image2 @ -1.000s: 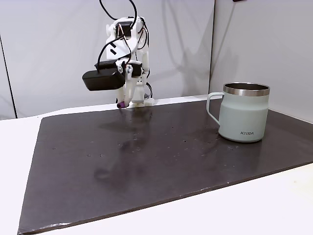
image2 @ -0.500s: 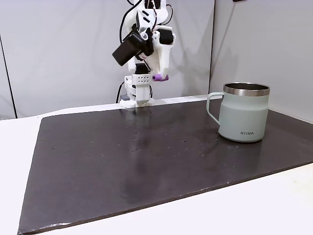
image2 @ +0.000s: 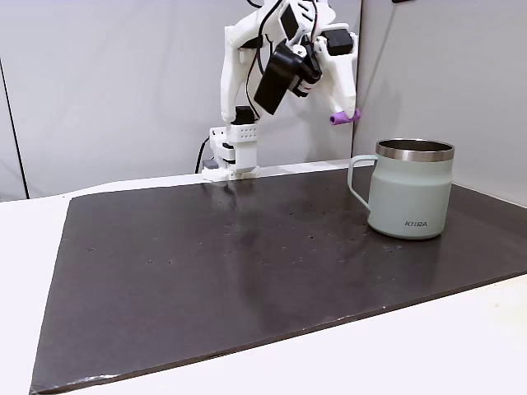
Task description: Grasp a pengrip and put it in the cup.
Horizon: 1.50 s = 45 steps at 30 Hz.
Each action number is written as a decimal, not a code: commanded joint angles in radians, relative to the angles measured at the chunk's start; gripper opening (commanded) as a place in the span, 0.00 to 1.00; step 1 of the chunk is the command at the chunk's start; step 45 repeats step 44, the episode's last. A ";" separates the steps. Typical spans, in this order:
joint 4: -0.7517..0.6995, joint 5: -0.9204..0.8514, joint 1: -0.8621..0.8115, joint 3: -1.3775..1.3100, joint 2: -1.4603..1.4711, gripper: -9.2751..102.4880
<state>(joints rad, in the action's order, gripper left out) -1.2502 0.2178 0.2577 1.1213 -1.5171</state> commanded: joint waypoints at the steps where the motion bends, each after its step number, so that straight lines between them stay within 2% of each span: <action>1: 0.040 0.058 0.026 -0.158 0.040 0.08; 11: 0.100 0.058 0.118 -0.383 0.236 0.08; 15: 0.110 -0.002 0.167 -0.479 0.293 0.08; 24: 0.083 -0.012 0.210 -0.486 0.298 0.08; 25: 0.074 -0.026 0.209 -0.486 0.298 0.10; 29: 0.043 -0.044 0.195 -0.488 0.291 0.29; 31: 0.040 -0.044 0.189 -0.488 0.287 0.33; 45: 0.020 -0.058 0.183 -0.488 0.273 0.33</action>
